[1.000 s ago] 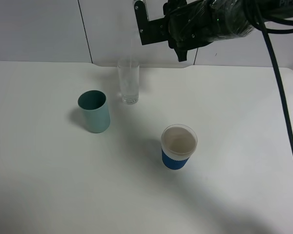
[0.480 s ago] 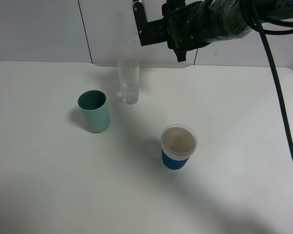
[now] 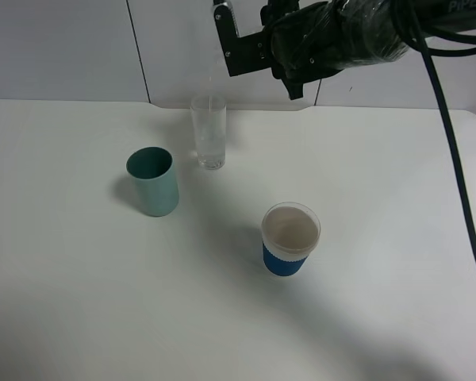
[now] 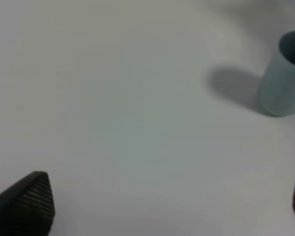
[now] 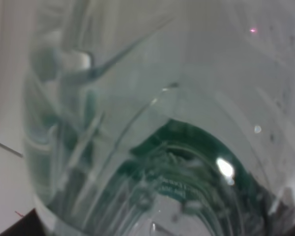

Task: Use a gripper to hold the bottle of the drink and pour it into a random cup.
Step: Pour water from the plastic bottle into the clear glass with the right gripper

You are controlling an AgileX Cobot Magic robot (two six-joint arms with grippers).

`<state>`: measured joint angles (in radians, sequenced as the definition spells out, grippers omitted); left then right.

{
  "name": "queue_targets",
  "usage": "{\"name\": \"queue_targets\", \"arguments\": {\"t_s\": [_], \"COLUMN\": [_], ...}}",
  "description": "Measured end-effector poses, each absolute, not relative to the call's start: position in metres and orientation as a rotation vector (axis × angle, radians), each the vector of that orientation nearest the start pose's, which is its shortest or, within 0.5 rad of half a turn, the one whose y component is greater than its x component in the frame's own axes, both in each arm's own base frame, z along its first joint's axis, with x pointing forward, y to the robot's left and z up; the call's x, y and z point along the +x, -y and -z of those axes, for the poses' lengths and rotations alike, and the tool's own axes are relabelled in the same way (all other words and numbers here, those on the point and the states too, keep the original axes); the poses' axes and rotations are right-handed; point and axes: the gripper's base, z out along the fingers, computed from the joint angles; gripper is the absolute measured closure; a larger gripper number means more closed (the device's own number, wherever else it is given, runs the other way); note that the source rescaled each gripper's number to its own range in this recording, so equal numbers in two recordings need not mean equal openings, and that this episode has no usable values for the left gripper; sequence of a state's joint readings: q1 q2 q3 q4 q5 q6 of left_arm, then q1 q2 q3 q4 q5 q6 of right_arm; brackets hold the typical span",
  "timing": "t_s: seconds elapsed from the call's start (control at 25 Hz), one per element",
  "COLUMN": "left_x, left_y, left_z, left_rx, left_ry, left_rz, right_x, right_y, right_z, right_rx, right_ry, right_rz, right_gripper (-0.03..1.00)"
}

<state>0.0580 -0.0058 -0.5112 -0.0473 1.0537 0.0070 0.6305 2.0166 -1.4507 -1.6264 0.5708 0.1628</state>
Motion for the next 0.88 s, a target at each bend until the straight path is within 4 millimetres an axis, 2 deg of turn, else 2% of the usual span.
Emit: {"name": "queue_targets", "arguments": {"t_s": [0.88], "left_x": [-0.0067], "left_y": [0.0042], "left_z": [-0.281], "left_rx": [-0.049], "left_ry": [-2.019], "left_rz": [0.016], "right_x": [0.3987], "right_y": [-0.2337], "right_z": [-0.2341], "right_rx": [-1.641], "right_ry": [-1.311], "right_rz": [1.121], "right_gripper": [0.97]}}
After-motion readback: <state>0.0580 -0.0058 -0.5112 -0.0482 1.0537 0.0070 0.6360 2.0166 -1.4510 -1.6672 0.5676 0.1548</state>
